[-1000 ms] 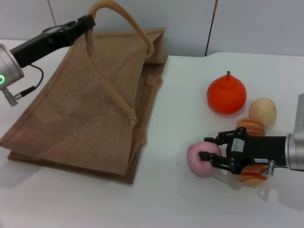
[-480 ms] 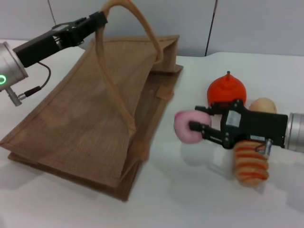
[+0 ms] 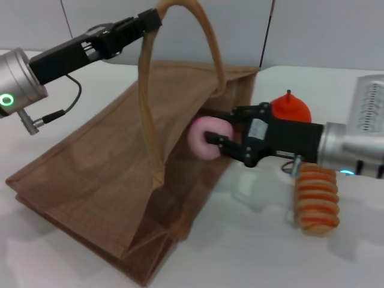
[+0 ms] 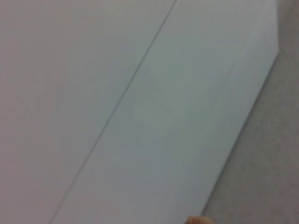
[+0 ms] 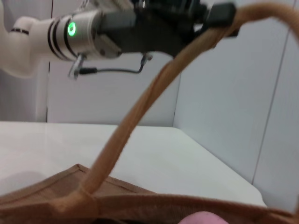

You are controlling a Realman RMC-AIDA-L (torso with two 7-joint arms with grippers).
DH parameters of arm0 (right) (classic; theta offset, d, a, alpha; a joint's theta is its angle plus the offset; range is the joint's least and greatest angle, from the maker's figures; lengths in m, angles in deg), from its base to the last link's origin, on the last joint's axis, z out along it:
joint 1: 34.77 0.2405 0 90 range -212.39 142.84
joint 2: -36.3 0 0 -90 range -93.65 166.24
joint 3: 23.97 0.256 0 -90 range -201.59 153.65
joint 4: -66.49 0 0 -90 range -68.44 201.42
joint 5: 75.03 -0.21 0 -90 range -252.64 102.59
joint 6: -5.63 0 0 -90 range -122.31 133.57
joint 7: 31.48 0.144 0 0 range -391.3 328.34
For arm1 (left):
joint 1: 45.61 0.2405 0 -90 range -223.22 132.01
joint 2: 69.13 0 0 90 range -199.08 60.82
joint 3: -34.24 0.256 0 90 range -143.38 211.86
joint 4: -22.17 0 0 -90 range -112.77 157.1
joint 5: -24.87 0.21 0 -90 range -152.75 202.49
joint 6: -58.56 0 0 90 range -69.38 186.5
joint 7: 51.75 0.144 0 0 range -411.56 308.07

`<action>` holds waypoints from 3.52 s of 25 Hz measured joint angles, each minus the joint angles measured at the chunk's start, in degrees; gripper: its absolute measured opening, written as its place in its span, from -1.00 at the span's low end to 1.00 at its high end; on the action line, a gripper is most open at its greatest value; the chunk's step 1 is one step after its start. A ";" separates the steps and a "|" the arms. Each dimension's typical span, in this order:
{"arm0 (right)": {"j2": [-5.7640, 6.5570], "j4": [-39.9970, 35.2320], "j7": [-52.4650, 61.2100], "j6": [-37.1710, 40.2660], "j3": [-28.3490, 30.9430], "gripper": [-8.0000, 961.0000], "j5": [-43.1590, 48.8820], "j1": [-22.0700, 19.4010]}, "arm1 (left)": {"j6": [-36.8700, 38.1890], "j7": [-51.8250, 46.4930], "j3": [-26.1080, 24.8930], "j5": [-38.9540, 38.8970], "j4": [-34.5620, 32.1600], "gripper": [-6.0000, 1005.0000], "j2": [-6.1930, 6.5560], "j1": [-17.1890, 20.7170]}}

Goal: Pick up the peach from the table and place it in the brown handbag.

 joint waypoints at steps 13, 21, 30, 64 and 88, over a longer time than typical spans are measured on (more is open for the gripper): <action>-0.62 14.13 -2.12 22.07 -4.49 -0.20 0.48 0.78 | -9.55 -1.34 -0.68 -2.50 2.05 -0.75 0.77 -1.52; -0.95 18.34 -2.28 33.81 -6.42 -0.21 0.40 1.58 | -12.25 -1.90 -0.84 -5.46 2.10 -0.75 1.51 -0.68; -0.97 20.29 -3.38 33.21 -7.43 -0.18 -0.18 -0.06 | -10.98 -0.75 -2.73 -7.71 4.82 -0.75 2.70 1.54; -1.00 -5.18 -10.44 -10.66 48.10 0.85 -0.39 -18.29 | 23.64 29.61 -4.73 -13.81 14.78 -0.24 -1.67 1.13; -0.98 -10.29 -13.45 -2.06 67.77 0.85 0.04 -17.66 | 25.68 50.40 -6.86 -41.77 25.12 0.23 -2.69 3.87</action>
